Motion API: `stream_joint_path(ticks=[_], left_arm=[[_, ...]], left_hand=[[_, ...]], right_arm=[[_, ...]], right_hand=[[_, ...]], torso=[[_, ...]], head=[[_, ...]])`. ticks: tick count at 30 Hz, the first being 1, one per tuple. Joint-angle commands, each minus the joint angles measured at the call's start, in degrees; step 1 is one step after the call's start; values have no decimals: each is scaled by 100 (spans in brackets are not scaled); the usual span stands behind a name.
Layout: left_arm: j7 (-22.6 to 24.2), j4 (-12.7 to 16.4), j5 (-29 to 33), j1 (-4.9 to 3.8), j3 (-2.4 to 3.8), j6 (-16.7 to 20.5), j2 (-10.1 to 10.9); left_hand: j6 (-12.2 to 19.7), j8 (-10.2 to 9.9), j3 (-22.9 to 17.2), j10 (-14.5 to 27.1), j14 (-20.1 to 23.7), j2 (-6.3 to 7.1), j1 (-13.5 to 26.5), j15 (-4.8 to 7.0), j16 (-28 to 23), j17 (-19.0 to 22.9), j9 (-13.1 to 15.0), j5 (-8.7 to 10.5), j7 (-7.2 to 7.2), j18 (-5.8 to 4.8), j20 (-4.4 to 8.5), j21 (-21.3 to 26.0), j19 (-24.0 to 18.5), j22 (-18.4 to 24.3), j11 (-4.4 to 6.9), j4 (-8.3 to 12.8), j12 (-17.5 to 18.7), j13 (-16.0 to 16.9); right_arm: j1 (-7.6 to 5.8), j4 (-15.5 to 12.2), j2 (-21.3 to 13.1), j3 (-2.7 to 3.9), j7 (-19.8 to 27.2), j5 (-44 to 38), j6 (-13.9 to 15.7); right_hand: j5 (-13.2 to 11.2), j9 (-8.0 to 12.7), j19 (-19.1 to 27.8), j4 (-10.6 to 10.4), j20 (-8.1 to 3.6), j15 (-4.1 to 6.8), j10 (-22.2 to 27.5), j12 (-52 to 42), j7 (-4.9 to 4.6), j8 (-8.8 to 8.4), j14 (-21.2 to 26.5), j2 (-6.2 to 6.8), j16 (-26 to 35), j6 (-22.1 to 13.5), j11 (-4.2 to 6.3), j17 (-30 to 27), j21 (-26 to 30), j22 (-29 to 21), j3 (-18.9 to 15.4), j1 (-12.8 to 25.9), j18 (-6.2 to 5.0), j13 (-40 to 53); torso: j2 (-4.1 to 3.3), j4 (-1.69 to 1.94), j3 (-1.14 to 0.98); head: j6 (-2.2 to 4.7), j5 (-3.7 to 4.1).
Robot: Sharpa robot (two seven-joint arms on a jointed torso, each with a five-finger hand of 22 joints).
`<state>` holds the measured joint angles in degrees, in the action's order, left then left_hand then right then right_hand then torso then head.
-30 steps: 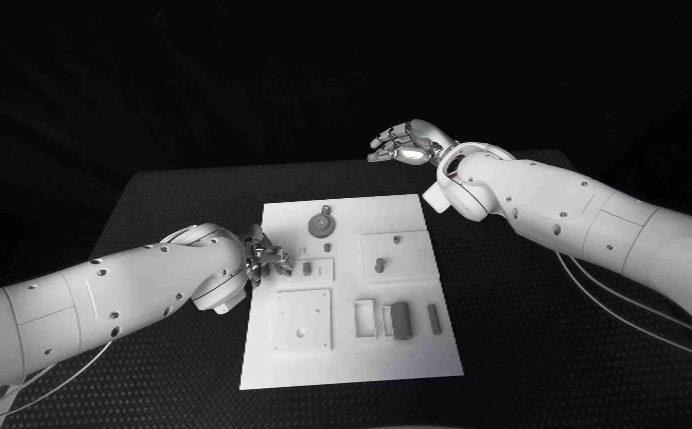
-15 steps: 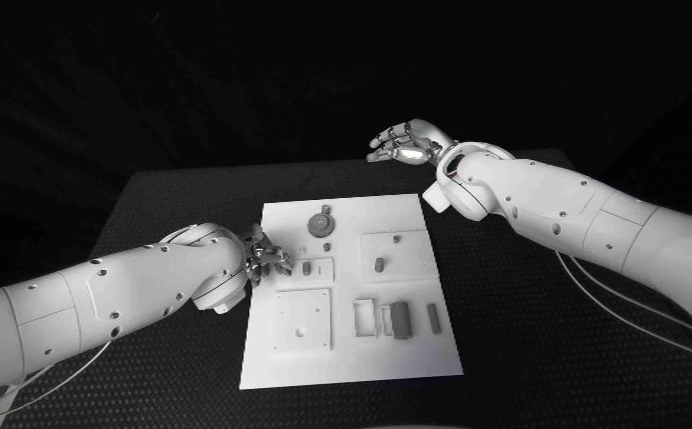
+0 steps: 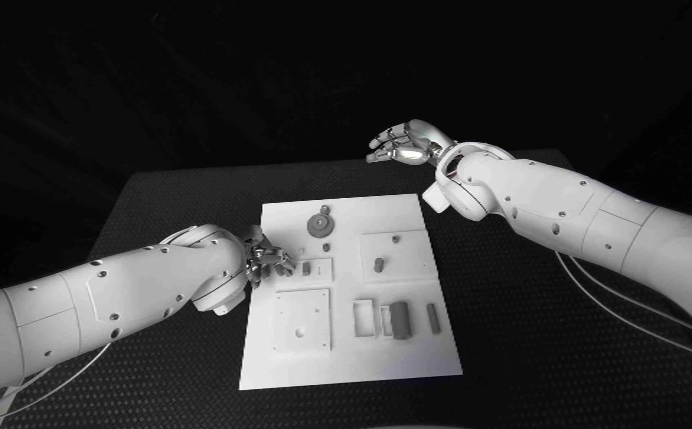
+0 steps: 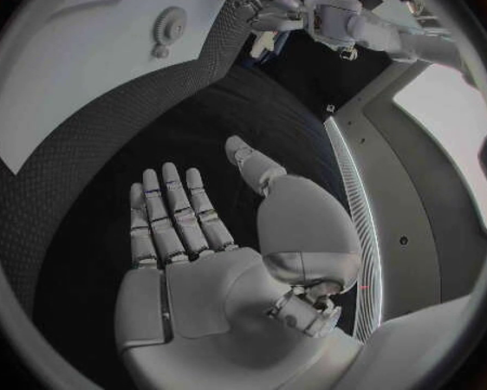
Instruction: Assemble the parts on the task board
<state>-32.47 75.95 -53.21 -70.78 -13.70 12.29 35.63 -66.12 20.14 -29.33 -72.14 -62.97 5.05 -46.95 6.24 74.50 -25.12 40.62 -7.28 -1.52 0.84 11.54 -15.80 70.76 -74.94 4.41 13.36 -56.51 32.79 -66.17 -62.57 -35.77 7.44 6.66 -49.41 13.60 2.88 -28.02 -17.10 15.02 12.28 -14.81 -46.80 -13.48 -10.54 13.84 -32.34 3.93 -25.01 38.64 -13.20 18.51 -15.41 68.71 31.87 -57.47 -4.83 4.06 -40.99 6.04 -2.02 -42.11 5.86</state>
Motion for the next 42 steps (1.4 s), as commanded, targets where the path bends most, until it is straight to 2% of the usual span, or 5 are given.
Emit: stream_joint_path(ticks=[1, 12, 21, 28, 42], left_arm=[[16, 6, 30, 1, 1, -73, -13], [32, -1, 16, 1, 1, -42, -4], [38, -6, -167, 1, 1, -46, 10], [53, 7, -408, 1, 1, -74, 12], [68, 16, -456, 2, 1, -126, -1]], left_hand=[[14, -16, 37, -3, -12, -15, 50, 20, 37, -6, -4, 35, 1, -23, 42, -18, 11, -98, 33, 13, 6, 6], [26, -19, 80, 15, 4, -7, -33, 30, 42, -9, -3, 32, 0, -21, 48, -12, 7, -97, 33, 89, 3, 15], [33, -18, 73, 22, 11, -65, -320, 34, 50, -10, -3, -67, -4, -32, 51, -7, 13, -97, 30, 294, -4, 25], [36, -19, 73, 22, 11, -74, -438, 33, 51, -10, -5, -95, -6, -36, 52, -5, 14, -97, 27, 316, -5, 27], [42, -23, 104, 24, 14, -42, -481, 30, 50, -8, -8, -92, -11, -44, 48, -2, 12, -97, 22, 305, -3, 28]], right_arm=[[3, -7, 1, 2, 48, 3, -79], [4, -3, 0, 2, 48, 3, -77], [4, -5, 2, 2, 49, 3, -80], [5, -2, -2, 2, 48, 3, -76], [7, 0, -1, 2, 47, 3, -79]], right_hand=[[-12, 6, -9, -35, 27, -25, -47, 37, -368, 35, -17, -17, 29, -38, 3, -9, 34, 10, -14, 50, 87, -8], [-12, 7, -7, -36, 27, -25, -49, 41, -368, 36, -16, -18, 30, -40, 3, -10, 38, 14, -14, 50, 88, -8], [-12, 8, -7, -36, 27, -25, -50, 43, -368, 37, -16, -19, 31, -40, 3, -10, 40, 17, -14, 50, 88, -9], [-12, 9, -7, -35, 27, -25, -51, 45, -368, 38, -16, -20, 31, -40, 3, -11, 41, 19, -13, 48, 88, -9], [-12, 10, -6, -36, 27, -26, -53, 49, -367, 40, -17, -19, 32, -41, 3, -12, 45, 24, -13, 48, 88, -9]], torso=[[0, 4, 1], [-1, 1, 2], [-1, 1, 1], [0, 2, 5], [0, -1, 0]], head=[[-7, -2], [-8, -5], [-7, -5], [-10, -5], [-16, -10]])
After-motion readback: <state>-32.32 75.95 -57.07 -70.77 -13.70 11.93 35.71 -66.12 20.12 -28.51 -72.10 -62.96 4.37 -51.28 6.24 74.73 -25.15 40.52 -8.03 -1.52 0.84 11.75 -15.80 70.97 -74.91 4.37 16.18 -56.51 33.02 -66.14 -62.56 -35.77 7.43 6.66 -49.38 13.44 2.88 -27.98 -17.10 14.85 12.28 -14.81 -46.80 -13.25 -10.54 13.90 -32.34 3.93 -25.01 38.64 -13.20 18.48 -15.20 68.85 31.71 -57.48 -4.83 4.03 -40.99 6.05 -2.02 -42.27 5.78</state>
